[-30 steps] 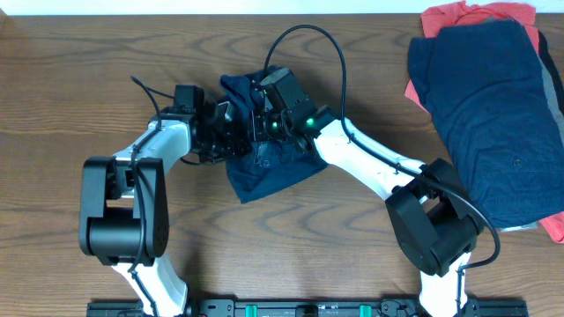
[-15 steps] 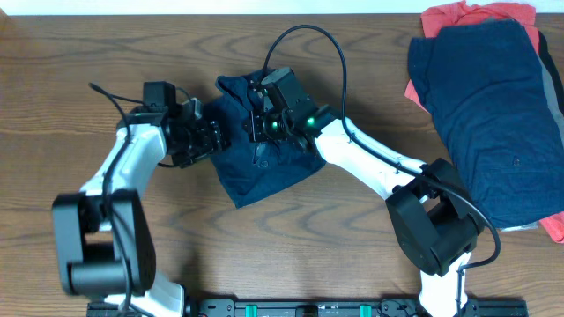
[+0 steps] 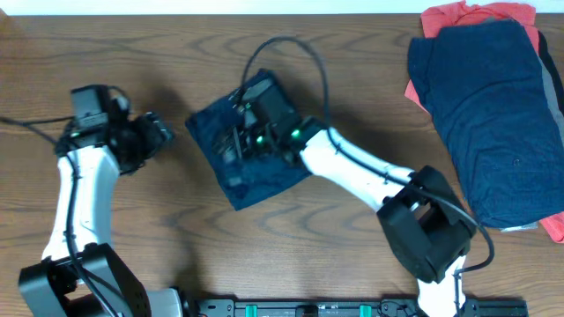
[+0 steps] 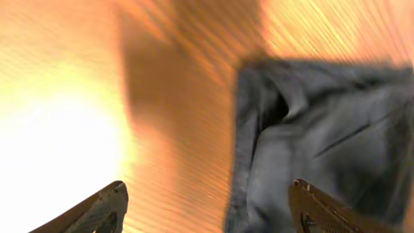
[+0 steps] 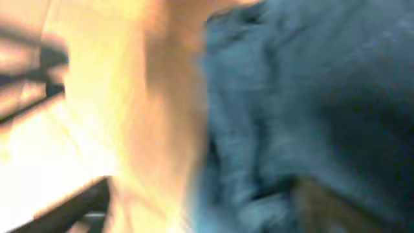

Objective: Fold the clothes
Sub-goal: 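Fold the right end leftward over the left end with the right gripper, then drag the folded shorts to the top-left corner with the left gripper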

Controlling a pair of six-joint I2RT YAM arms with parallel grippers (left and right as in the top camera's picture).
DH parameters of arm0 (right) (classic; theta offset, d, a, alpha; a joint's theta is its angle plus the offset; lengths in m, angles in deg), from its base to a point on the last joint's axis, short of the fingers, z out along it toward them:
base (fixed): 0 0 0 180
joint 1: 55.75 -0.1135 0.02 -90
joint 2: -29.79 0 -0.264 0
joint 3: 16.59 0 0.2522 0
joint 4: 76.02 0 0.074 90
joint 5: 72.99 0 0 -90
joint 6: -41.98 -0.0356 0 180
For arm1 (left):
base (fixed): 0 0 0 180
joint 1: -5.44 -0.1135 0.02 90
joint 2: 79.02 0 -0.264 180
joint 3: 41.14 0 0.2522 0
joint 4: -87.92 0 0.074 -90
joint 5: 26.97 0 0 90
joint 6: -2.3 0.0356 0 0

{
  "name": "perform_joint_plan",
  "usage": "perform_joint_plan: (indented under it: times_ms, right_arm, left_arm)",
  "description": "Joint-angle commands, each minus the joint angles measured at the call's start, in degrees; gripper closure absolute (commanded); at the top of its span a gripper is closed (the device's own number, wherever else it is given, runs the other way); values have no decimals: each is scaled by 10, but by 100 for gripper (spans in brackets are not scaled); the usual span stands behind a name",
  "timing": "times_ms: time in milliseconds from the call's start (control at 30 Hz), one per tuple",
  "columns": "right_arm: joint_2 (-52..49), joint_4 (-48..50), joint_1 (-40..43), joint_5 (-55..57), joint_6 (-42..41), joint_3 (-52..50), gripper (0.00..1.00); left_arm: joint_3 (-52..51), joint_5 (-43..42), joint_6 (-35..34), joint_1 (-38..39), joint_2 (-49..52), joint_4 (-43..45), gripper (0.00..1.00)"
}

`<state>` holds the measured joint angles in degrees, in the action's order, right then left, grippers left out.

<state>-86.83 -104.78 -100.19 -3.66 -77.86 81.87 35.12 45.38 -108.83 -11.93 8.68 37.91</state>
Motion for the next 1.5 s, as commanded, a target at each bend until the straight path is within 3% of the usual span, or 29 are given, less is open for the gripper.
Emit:
perform_joint_plan:
  times_ms: [0, 267, 567, 700, 967, 1400, 1467]
  right_arm:
    - [0, -5, -30, -20, 66, 14, 1]
    - [43, -139, 35, 42, 118, 47, 1]
    - [65, -265, 169, 99, 141, 53, 1]
    - [65, -287, 215, 99, 141, 53, 1]
    - [65, -295, 258, 99, 141, 53, 1]
    - [65, -302, 264, 120, 141, 53, 1]
    - [65, -302, 264, 123, 140, 53, 1]
  left_arm:
    - [-2, 14, -15, -25, -4, -4, 19]
    - [-4, 14, 8, -16, -2, -10, 18]
    - [-6, 14, 98, 89, 32, -10, 18]
    - [-6, 14, 105, 136, 68, -5, 14]
    - [-6, 14, -19, 194, 139, 18, 13]
    - [-6, 14, -114, 217, 197, 70, 13]
    - [-6, 12, -137, 223, 197, 71, 21]
